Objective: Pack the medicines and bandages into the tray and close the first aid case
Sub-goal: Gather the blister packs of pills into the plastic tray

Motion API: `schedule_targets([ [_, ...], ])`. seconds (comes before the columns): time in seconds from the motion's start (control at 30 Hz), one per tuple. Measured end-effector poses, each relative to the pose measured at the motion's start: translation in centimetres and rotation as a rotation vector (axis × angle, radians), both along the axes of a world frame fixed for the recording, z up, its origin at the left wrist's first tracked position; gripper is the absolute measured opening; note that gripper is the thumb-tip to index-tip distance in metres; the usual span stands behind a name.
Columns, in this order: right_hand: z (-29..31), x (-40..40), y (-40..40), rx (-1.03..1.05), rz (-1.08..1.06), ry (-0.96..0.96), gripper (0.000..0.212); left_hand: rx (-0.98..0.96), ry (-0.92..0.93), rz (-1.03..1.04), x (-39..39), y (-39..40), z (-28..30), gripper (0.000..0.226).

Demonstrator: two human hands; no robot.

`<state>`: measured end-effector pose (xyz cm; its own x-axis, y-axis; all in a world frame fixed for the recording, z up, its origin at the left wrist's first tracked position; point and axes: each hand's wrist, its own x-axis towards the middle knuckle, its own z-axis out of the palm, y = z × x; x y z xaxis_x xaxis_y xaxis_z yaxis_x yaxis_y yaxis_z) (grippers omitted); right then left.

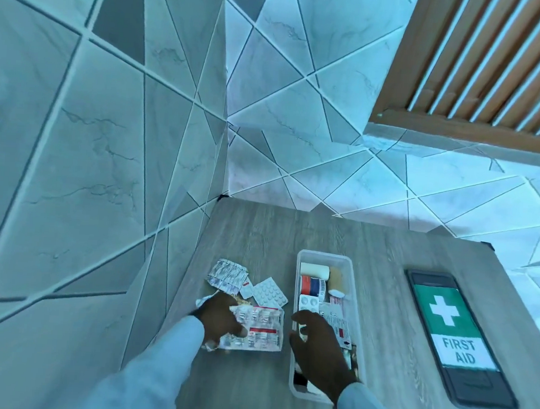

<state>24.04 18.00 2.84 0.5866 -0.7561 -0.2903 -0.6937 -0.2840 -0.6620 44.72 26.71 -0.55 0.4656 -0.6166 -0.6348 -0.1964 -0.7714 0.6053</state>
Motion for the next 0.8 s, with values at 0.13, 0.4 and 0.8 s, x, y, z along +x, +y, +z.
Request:
schedule_targets([
  [0.13,0.5,0.2,-0.9,0.060,-0.220,-0.167,0.031,-0.245,0.120,0.082,0.3,-2.6,4.6,0.037],
  [0.4,-1.4,-2.3,-7.3,0.203,-0.497,-0.261,0.018,-0.289,0.292,0.066,-11.0,-9.2,3.1,0.003],
  [0.8,-2.7,-3.3,-12.3,-0.378,0.125,0.330,0.016,-0.060,-0.320,0.241,-2.8,-6.4,1.2,0.018],
])
